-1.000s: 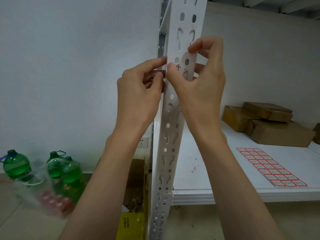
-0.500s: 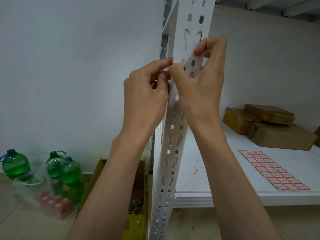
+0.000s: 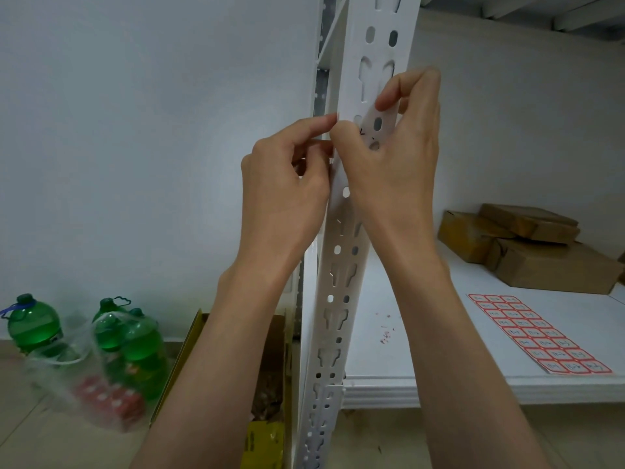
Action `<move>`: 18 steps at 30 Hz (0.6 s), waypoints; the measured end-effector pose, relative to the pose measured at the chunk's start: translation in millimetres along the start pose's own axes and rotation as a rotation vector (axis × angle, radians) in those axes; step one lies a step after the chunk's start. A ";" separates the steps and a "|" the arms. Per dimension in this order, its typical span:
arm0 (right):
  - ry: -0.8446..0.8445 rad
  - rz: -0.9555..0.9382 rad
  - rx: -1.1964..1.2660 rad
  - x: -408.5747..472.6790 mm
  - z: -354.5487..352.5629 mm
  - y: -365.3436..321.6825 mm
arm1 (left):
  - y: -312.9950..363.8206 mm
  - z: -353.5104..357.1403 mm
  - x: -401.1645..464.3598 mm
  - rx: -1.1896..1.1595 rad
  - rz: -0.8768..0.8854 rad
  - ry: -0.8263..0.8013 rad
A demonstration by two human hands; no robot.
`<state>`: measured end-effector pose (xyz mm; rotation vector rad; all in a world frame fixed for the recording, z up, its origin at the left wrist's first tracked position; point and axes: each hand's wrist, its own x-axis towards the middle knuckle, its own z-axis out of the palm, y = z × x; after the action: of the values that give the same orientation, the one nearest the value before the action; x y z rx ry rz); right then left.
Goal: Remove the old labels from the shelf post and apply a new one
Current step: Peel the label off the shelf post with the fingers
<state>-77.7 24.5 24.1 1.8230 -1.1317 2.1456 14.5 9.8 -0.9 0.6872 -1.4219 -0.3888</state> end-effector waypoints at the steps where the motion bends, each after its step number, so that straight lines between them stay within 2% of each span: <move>1: -0.003 0.002 0.007 -0.2 -0.9 -0.3 | 0.5 0.4 -0.3 -0.005 -0.006 0.004; 11: -0.049 0.042 0.043 0.7 -5.7 -2.2 | 2.5 1.1 -0.7 -0.009 -0.025 0.019; 18: -0.035 -0.041 -0.103 2.5 -8.1 1.0 | 0.9 1.1 0.9 -0.015 -0.027 0.016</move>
<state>-85.4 27.7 25.9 1.8296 -1.1773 2.0020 13.4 9.7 0.4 0.6966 -1.3944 -0.4140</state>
